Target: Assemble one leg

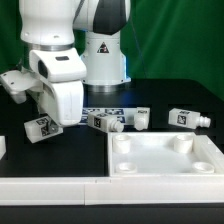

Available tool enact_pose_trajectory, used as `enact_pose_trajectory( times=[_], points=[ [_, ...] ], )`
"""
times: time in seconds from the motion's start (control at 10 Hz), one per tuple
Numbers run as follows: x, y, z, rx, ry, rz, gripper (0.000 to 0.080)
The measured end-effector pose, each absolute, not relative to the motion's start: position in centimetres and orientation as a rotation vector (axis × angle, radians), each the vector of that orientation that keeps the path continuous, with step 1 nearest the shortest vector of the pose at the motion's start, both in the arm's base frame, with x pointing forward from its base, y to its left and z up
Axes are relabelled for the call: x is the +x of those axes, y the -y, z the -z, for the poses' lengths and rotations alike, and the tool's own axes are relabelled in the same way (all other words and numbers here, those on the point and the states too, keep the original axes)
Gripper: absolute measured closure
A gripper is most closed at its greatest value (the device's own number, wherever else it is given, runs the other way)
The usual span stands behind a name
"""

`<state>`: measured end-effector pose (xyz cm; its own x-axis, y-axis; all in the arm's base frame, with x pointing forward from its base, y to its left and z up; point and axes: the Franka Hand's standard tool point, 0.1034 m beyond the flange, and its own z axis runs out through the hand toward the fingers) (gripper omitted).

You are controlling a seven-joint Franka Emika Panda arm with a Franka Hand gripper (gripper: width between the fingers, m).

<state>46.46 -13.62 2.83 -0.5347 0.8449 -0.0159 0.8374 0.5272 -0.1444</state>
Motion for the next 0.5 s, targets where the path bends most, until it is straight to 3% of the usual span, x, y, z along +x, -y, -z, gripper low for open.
enact_pose_trajectory(
  times=[0.5],
  points=[
    [43.5, 13.4, -2.2, -0.628, 2.824, -0.184, 0.0514]
  ],
)
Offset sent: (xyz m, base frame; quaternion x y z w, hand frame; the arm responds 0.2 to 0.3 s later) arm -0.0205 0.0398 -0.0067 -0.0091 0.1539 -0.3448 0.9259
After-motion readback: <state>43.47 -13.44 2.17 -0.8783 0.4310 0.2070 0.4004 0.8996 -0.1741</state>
